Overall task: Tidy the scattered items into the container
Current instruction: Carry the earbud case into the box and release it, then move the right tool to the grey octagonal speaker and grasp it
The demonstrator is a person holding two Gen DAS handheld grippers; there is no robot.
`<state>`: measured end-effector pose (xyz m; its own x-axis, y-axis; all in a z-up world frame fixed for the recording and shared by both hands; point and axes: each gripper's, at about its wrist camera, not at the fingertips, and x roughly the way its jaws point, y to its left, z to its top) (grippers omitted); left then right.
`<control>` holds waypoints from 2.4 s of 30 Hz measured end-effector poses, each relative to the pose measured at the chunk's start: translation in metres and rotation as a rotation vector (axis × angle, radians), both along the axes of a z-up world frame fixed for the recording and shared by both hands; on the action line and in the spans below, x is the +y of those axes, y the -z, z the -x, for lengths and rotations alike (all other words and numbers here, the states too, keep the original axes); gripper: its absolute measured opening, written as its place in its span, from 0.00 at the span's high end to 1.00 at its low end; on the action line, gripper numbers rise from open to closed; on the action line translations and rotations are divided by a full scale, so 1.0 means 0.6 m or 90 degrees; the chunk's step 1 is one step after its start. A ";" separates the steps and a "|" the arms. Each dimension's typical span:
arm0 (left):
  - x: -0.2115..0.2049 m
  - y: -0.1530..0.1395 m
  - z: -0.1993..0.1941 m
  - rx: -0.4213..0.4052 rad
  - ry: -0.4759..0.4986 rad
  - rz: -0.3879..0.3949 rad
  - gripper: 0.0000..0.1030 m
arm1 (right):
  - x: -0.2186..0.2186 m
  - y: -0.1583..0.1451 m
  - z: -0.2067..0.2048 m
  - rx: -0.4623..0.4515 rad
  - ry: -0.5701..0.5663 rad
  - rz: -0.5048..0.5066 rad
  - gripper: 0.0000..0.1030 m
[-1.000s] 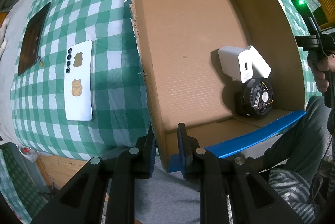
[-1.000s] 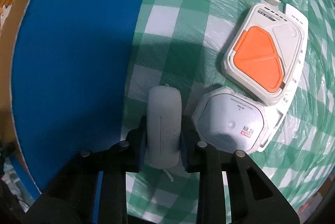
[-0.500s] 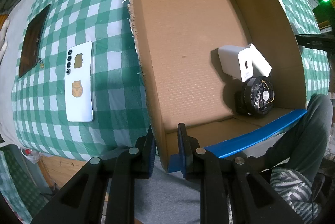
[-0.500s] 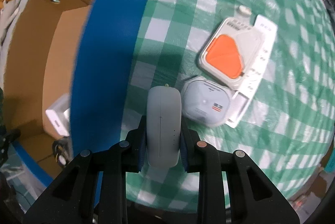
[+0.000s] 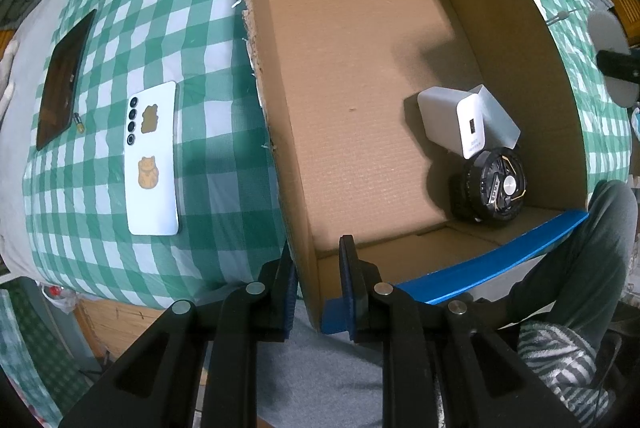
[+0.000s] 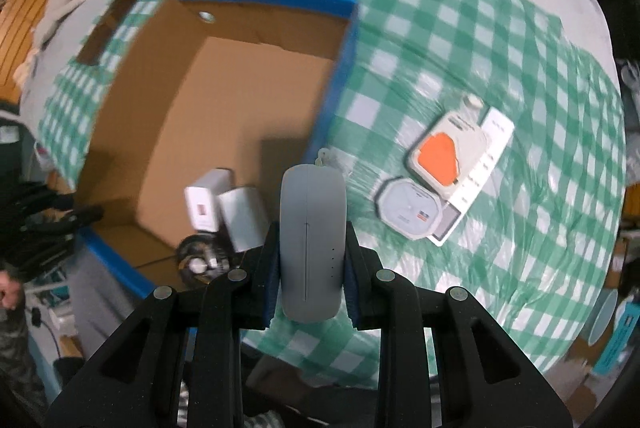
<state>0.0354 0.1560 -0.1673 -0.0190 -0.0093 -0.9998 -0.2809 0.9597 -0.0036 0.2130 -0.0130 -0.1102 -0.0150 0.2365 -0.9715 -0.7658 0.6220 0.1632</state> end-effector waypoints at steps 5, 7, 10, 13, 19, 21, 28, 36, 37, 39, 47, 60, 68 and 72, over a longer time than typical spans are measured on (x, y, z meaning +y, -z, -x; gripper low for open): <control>0.002 0.001 -0.001 0.000 -0.001 0.003 0.83 | 0.001 -0.037 0.033 0.002 -0.035 -0.023 0.75; 0.002 0.001 -0.001 0.000 0.000 0.001 0.83 | 0.013 -0.037 0.046 0.004 -0.051 -0.025 0.75; 0.003 0.001 -0.001 0.000 0.002 -0.001 0.83 | 0.029 -0.030 0.068 0.011 -0.073 -0.024 0.75; 0.004 0.002 0.000 -0.001 0.001 -0.001 0.83 | 0.045 -0.019 0.090 0.021 -0.093 -0.019 0.75; 0.003 0.001 0.000 0.000 0.001 -0.002 0.83 | 0.067 0.022 0.120 0.041 -0.119 0.001 0.74; 0.003 0.001 0.000 0.000 0.001 -0.002 0.83 | 0.071 0.033 0.126 0.047 -0.123 0.006 0.74; 0.002 -0.001 -0.001 -0.001 0.002 -0.003 0.83 | 0.074 0.063 0.134 0.060 -0.134 0.016 0.74; 0.002 -0.001 0.000 0.000 0.002 -0.003 0.82 | 0.072 0.061 0.131 0.045 -0.131 0.003 0.70; 0.001 -0.002 -0.001 0.000 0.002 -0.005 0.83 | 0.070 0.056 0.129 0.038 -0.131 -0.004 0.66; 0.000 -0.002 -0.001 0.001 0.002 -0.006 0.82 | 0.067 0.047 0.125 0.035 -0.127 -0.015 0.55; -0.004 -0.004 -0.002 0.002 0.003 -0.011 0.82 | 0.042 0.003 0.091 0.000 -0.099 -0.048 0.40; -0.006 -0.003 -0.001 0.001 0.003 -0.010 0.82 | -0.013 -0.012 0.005 -0.016 -0.021 -0.041 0.40; -0.005 -0.004 -0.002 0.001 0.002 -0.009 0.82 | -0.038 0.020 -0.053 -0.013 0.021 -0.013 0.40; -0.005 -0.004 -0.001 0.001 0.002 -0.010 0.82 | -0.051 0.050 -0.078 0.000 0.042 0.003 0.40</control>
<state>0.0362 0.1531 -0.1651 -0.0205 0.0057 -0.9998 -0.2778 0.9606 0.0112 0.2600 -0.0434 -0.1401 0.0004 0.2322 -0.9727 -0.7226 0.6724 0.1602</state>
